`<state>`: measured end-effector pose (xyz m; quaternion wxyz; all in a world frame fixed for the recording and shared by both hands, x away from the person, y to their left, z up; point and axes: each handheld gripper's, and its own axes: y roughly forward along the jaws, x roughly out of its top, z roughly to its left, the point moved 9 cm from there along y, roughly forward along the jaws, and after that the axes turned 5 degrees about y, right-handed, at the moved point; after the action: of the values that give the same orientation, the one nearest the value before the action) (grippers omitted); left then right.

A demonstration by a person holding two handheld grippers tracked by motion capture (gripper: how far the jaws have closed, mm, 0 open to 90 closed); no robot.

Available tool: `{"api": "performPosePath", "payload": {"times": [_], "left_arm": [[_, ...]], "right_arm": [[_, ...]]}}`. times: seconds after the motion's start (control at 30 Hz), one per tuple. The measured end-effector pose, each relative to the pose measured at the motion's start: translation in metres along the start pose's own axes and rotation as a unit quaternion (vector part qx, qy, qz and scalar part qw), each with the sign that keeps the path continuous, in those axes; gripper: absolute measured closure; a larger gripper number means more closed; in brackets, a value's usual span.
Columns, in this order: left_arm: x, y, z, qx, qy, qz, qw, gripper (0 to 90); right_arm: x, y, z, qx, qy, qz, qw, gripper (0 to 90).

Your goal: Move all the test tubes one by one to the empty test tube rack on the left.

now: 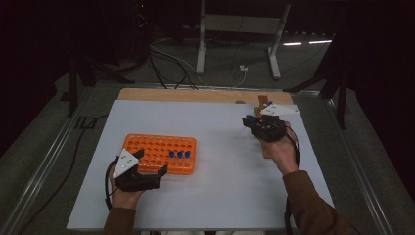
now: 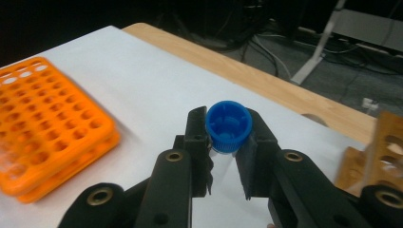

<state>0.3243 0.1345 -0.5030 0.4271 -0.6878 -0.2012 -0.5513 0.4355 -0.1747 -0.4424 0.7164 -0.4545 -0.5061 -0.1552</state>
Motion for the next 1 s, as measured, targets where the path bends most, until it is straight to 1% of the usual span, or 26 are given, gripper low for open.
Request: {"api": "performPosePath", "payload": {"times": [0.17,0.3,0.37,0.6,0.87,1.0], "left_arm": [[-0.001,0.001,-0.001,-0.001,0.004,0.004,1.0000,0.8],[-0.001,0.000,-0.001,-0.002,0.004,0.003,1.0000,0.9],[-0.001,0.001,-0.002,-0.003,0.008,0.005,0.9999,0.8],[-0.001,0.003,-0.005,-0.006,0.014,0.008,0.9999,0.9],[0.000,0.002,-0.005,-0.005,0.015,0.008,0.9998,0.9],[0.002,0.003,-0.007,-0.006,0.021,0.007,0.9997,0.9]], "right_arm": [[-0.002,0.001,0.014,0.017,-0.003,0.007,0.9998,76.6],[-0.002,0.002,0.026,0.031,-0.007,0.009,0.9994,76.6],[-0.002,0.003,0.032,0.038,-0.010,0.008,0.9992,76.6],[-0.003,0.005,0.051,0.065,-0.007,0.011,0.9978,76.5],[-0.005,0.003,0.076,0.092,-0.023,0.018,0.9954,76.5],[-0.005,0.000,0.089,0.106,-0.032,0.019,0.9937,76.5]]}}
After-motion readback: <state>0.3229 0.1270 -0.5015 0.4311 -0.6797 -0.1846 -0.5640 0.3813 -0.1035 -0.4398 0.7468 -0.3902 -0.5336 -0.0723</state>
